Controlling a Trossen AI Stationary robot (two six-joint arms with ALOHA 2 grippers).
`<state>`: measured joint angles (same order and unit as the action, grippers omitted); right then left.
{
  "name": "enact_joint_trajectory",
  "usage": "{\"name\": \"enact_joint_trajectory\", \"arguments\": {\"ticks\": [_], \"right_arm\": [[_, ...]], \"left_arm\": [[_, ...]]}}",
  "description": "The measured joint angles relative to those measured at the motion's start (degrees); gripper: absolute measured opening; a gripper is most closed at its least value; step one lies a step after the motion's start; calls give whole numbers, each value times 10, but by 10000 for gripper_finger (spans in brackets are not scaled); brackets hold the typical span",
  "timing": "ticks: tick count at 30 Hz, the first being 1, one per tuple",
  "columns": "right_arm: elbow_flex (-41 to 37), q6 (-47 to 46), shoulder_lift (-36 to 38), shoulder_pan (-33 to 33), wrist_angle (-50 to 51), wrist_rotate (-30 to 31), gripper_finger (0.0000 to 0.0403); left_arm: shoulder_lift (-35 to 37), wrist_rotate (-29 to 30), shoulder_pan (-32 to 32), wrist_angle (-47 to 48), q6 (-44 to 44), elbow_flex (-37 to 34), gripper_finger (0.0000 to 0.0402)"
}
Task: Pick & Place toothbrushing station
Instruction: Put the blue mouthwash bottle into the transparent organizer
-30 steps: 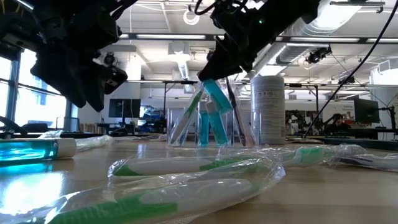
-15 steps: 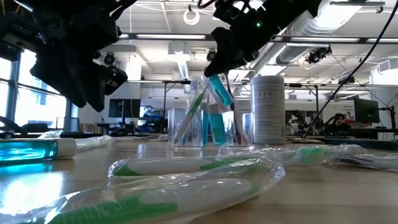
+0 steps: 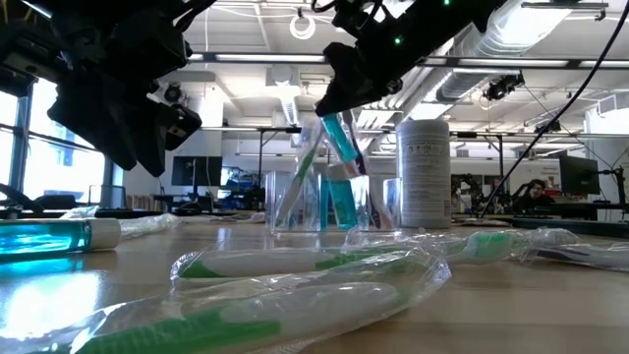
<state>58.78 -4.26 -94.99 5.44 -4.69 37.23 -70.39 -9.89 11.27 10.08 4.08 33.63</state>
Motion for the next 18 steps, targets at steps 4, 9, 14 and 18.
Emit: {"name": "enact_joint_trajectory", "arguments": {"ticks": [4,9,14,18], "right_arm": [[1,0,-13,-10,-19,-18,83],[1,9,-28,-15,-31,-12,83],[0,-16,-39,-21,-31,-11,83],[-7,-67,-42,-27,-24,-13,82]], "left_arm": [[0,0,0,0,0,0,127],[0,0,0,2,1,0,127],[0,0,0,3,2,0,127],[0,0,0,3,1,0,127]]}}
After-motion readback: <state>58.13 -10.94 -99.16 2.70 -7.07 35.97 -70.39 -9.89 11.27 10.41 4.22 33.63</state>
